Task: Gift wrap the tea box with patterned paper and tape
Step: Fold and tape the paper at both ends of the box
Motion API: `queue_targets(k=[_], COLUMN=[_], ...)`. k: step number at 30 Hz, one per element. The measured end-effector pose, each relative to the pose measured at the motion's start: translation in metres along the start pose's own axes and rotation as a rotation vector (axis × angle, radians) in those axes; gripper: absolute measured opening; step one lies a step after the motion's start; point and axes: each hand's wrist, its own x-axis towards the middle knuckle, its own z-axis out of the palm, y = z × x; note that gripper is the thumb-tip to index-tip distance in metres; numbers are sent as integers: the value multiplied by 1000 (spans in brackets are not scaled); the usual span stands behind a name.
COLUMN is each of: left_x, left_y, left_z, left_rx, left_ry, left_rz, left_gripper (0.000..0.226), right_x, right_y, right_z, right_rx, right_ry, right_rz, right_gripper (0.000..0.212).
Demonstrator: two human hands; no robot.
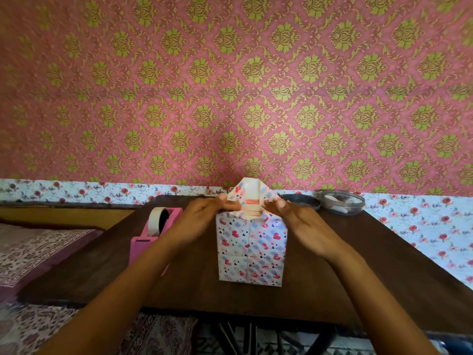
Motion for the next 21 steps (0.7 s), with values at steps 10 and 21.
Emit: queue_targets(k=[10,21], left_x=[18,23], left_y=[7,2], left_z=[-9,-8], left_rx=[86,48], left_ry=[-68,-80], left_rz=[-41,-31], left_gripper=[22,23], right_x=[17,7], right_y=[-9,1], right_z=[1,14], right_rx=[-106,-476], right_ry=[23,62], right_rz=[32,-114], right_gripper=[34,71])
